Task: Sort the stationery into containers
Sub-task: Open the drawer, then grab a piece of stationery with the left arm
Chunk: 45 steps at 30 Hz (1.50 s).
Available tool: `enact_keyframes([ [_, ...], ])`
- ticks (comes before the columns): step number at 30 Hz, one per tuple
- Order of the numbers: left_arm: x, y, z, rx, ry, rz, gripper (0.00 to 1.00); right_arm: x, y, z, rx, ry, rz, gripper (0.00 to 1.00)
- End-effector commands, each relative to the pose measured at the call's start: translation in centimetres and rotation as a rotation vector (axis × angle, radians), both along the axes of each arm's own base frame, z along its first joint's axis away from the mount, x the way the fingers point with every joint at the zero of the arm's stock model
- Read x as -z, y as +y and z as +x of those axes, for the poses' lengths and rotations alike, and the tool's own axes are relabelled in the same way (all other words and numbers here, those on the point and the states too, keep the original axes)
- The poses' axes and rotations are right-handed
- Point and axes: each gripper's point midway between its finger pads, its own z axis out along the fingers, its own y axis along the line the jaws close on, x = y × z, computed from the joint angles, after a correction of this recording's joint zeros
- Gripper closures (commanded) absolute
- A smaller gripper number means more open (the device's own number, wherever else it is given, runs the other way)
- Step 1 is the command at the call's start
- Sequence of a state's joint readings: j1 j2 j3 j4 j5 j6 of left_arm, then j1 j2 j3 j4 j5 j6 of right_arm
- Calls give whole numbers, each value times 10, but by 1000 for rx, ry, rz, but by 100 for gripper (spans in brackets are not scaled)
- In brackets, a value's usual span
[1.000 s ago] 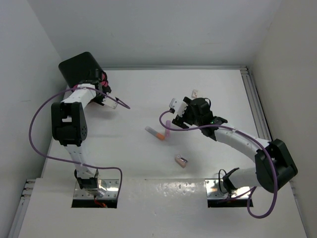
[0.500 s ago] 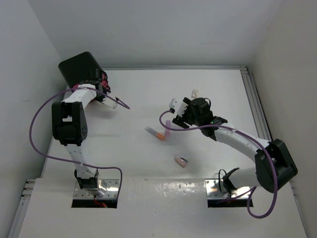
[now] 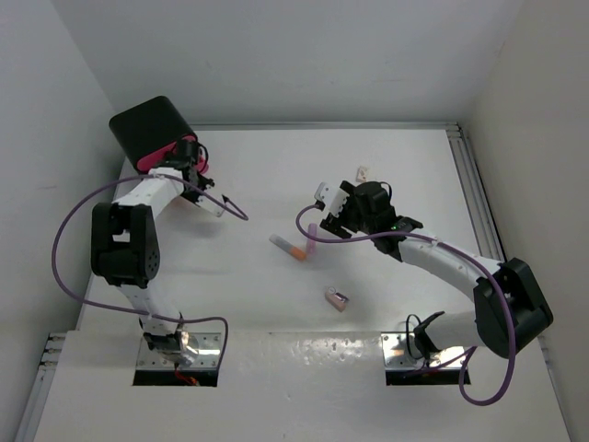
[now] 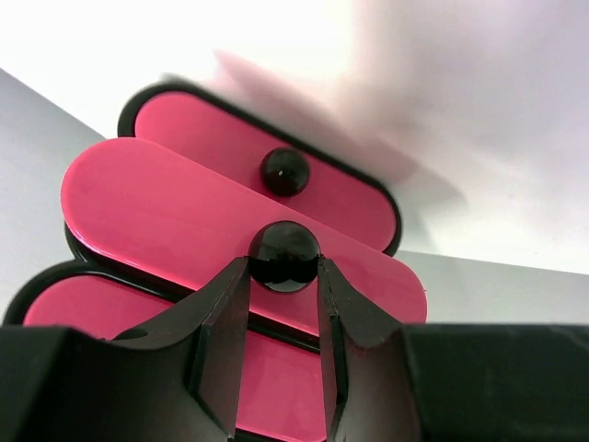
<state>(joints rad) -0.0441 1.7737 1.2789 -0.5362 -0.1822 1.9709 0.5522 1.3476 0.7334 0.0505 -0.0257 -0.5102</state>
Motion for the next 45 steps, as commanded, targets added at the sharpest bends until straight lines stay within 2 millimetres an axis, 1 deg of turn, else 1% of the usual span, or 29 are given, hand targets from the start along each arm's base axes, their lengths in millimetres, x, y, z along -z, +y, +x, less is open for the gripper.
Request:
enact_keyframes([
  [1, -23, -27, -8, 76, -33, -45, 95, -17, 6, 4, 3, -43, 49, 24],
  [3, -24, -38, -14, 89, -20, -60, 95, -16, 6, 3, 4, -40, 53, 24],
  [7, -23, -52, -23, 103, -8, -70, 95, -16, 6, 3, 3, -41, 54, 23],
  [12, -16, -61, -36, 109, 39, -82, 93, -16, 5, 1, 0, -43, 55, 23],
  [15, -17, -69, -41, 120, 44, -96, 93, -14, 3, -2, 0, -42, 54, 23],
  [17, -16, -70, -43, 114, 49, -96, 90, -14, 3, -3, -2, -39, 55, 22],
  [18, -16, -73, -42, 116, 50, -98, 86, -14, 3, -3, -2, -39, 55, 22],
  [20, -17, -74, -43, 109, 56, -104, 81, -13, 2, -4, 0, -38, 54, 20],
  [21, -17, -78, -44, 111, 57, -112, 75, -13, 2, -5, -2, -38, 53, 19],
  [23, -17, -80, -44, 88, 61, -126, 68, -12, 1, -6, 1, -38, 53, 17],
  [24, -17, -82, -45, 87, 64, -128, 60, -14, 0, -5, 8, -41, 58, 17],
  [25, -19, -84, -44, 75, 60, -141, 57, -14, -1, -4, 22, -36, 69, 16],
  [26, -20, -85, -44, 70, 60, -149, 55, -15, -2, -3, 32, -30, 75, 15],
  [28, -22, -92, -45, 63, 69, -185, 48, -15, -4, -2, 60, -9, 99, 15],
  [29, -28, -97, -43, 65, 59, -210, 47, -19, -6, 1, 76, -7, 114, 15],
  [31, -32, -102, -45, 54, 66, -233, 44, -18, -8, 2, 96, 14, 136, 15],
  [32, -37, -110, -44, 64, 60, -257, 44, -20, -10, 4, 110, 18, 148, 15],
  [33, -40, -113, -45, 52, 61, -278, 37, -20, -11, 4, 115, 29, 153, 15],
  [34, -46, -117, -43, 54, 53, -291, 37, -22, -13, 7, 132, 38, 172, 15],
  [36, -49, -127, -46, 62, 64, -323, 36, -22, -15, 8, 153, 54, 186, 15],
  [37, -58, -133, -43, 50, 52, -355, 37, -24, -18, 11, 179, 67, 213, 15],
  [38, -62, -142, -45, 57, 63, -394, 36, -27, -19, 13, 199, 78, 234, 15],
  [39, -72, -148, -46, 30, 76, -429, 36, -32, -26, 19, 249, 102, 277, 16],
  [40, -75, -155, -48, 21, 97, -463, 37, -32, -27, 18, 265, 137, 301, 16],
  [41, -70, -167, -60, 11, 181, -512, 37, -34, -32, 21, 292, 162, 330, 16],
  [42, -72, -174, -64, -38, 212, -563, 37, -29, -37, 18, 345, 233, 372, 17],
  [43, -88, -187, -61, -42, 211, -611, 37, -36, -51, 27, 396, 243, 411, 17],
  [44, -82, -198, -69, -72, 284, -661, 37, -39, -53, 28, 403, 270, 448, 17],
  [45, -84, -204, -71, -151, 306, -718, 37, -40, -71, 32, 484, 302, 506, 17],
])
